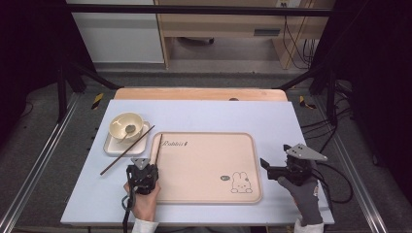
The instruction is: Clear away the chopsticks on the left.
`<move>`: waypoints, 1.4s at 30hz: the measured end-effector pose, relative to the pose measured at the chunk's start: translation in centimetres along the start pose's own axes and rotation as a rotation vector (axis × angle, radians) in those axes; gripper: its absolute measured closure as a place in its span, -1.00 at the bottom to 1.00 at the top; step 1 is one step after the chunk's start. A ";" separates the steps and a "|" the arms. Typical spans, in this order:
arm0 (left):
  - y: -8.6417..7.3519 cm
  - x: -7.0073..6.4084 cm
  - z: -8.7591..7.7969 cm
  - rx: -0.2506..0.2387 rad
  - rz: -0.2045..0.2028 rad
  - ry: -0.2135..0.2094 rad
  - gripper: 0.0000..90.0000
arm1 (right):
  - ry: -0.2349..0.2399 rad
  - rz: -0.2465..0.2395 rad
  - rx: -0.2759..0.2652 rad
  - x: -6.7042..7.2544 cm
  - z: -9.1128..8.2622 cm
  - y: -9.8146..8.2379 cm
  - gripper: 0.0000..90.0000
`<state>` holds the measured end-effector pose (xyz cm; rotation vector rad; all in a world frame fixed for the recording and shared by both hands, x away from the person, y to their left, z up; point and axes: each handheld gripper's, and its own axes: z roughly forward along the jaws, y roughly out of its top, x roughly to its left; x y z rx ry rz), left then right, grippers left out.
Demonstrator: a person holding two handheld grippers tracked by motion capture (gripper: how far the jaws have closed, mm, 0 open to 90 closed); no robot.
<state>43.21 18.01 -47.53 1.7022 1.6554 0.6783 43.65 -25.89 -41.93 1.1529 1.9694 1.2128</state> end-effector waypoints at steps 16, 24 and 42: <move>-0.1 0.1 0.7 -0.016 -0.011 0.019 0.87 | 0.001 -0.002 0.001 0.0 0.0 0.0 -0.95; -0.1 0.1 0.6 -0.021 -0.009 0.000 0.78 | 0.001 -0.003 0.001 0.0 0.0 0.0 -0.95; 2.4 1.0 -2.4 -0.125 0.163 -0.203 0.08 | 0.000 -0.002 -0.001 0.0 -0.1 0.0 -0.95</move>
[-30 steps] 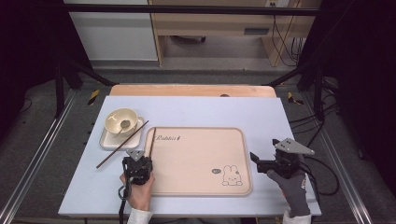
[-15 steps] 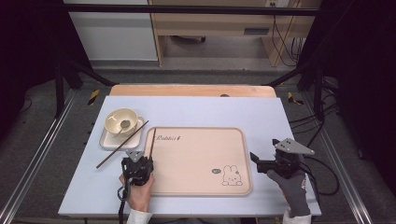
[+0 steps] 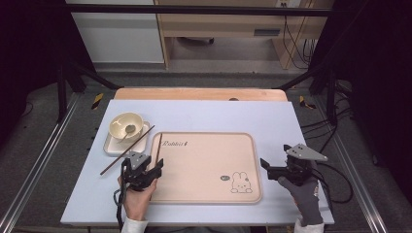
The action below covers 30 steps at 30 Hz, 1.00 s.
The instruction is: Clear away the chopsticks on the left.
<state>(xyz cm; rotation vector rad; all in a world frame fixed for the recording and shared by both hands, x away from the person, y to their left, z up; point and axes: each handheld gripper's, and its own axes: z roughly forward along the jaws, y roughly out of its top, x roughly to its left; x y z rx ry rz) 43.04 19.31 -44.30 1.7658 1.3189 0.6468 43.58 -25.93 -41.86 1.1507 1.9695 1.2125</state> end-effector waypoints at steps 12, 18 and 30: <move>1.9 1.5 -1.1 0.006 0.132 -0.067 -0.34 | -0.001 0.003 -0.011 -0.1 -0.3 0.1 -0.95; 2.2 3.1 -1.5 0.025 0.182 -0.069 -0.44 | -0.002 0.002 -0.010 0.0 -0.3 0.1 -0.95; 0.1 6.5 -1.7 0.057 0.217 -0.062 -0.56 | -0.005 -0.003 -0.002 0.1 -0.2 0.1 -0.95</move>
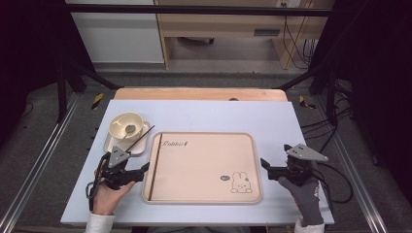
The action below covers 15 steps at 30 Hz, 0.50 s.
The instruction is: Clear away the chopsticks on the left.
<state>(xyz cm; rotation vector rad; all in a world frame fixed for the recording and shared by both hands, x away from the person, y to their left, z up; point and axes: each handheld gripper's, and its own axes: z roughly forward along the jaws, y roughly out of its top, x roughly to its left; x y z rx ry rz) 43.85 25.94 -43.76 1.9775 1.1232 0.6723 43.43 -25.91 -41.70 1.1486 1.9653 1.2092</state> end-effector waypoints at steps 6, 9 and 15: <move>-0.6 2.0 0.2 0.009 -0.016 0.033 -0.56 | 0.000 -0.002 0.003 0.1 0.1 0.0 -0.95; -0.8 2.8 0.5 0.013 -0.027 0.043 -0.54 | 0.001 -0.007 0.008 0.1 0.2 0.0 -0.95; -1.1 4.4 1.1 0.005 -0.064 0.065 -0.45 | -0.005 -0.011 0.018 0.2 0.4 -0.1 -0.95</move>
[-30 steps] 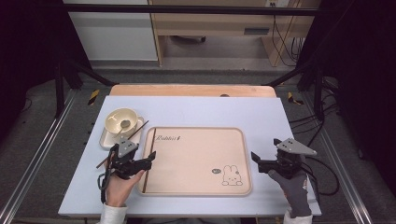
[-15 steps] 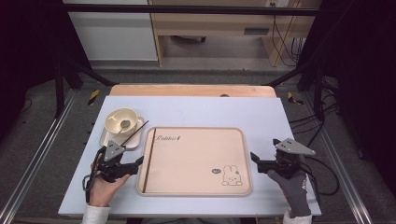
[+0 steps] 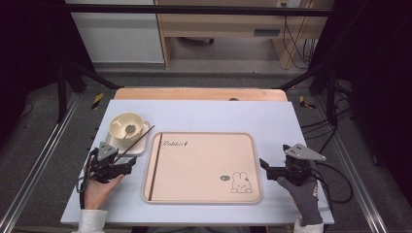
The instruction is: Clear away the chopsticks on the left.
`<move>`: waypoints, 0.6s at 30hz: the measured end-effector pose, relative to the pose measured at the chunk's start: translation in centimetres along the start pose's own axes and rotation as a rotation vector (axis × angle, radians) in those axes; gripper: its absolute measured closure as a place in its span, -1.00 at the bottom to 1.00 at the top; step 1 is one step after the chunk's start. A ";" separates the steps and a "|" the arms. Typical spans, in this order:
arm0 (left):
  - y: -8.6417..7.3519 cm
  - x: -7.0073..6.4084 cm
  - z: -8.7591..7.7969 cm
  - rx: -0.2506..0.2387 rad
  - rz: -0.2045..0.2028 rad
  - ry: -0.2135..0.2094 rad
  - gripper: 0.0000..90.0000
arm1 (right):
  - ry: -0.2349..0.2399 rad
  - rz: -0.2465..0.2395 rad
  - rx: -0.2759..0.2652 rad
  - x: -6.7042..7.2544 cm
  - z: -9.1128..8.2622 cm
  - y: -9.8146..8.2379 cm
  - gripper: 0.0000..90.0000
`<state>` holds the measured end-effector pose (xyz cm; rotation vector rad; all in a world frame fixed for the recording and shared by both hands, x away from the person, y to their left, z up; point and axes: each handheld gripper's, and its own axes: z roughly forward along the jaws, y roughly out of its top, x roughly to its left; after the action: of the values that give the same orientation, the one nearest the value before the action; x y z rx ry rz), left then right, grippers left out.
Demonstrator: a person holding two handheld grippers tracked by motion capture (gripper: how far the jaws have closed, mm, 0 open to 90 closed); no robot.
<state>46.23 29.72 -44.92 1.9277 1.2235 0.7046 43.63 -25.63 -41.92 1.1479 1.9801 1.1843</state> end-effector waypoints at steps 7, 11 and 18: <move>-0.1 1.3 1.1 -0.001 -0.028 0.020 -0.21 | -0.003 -0.001 0.001 0.0 0.0 0.0 -0.95; -0.2 1.9 1.9 0.009 -0.053 0.022 -0.10 | -0.003 -0.002 0.006 0.1 0.1 0.0 -0.95; -0.3 2.2 2.9 0.014 -0.048 0.027 0.13 | -0.005 -0.006 0.007 0.0 0.1 0.0 -0.95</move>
<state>49.16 31.03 -46.68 1.8994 1.2900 0.7017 43.69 -25.55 -42.00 1.1465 1.9839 1.1709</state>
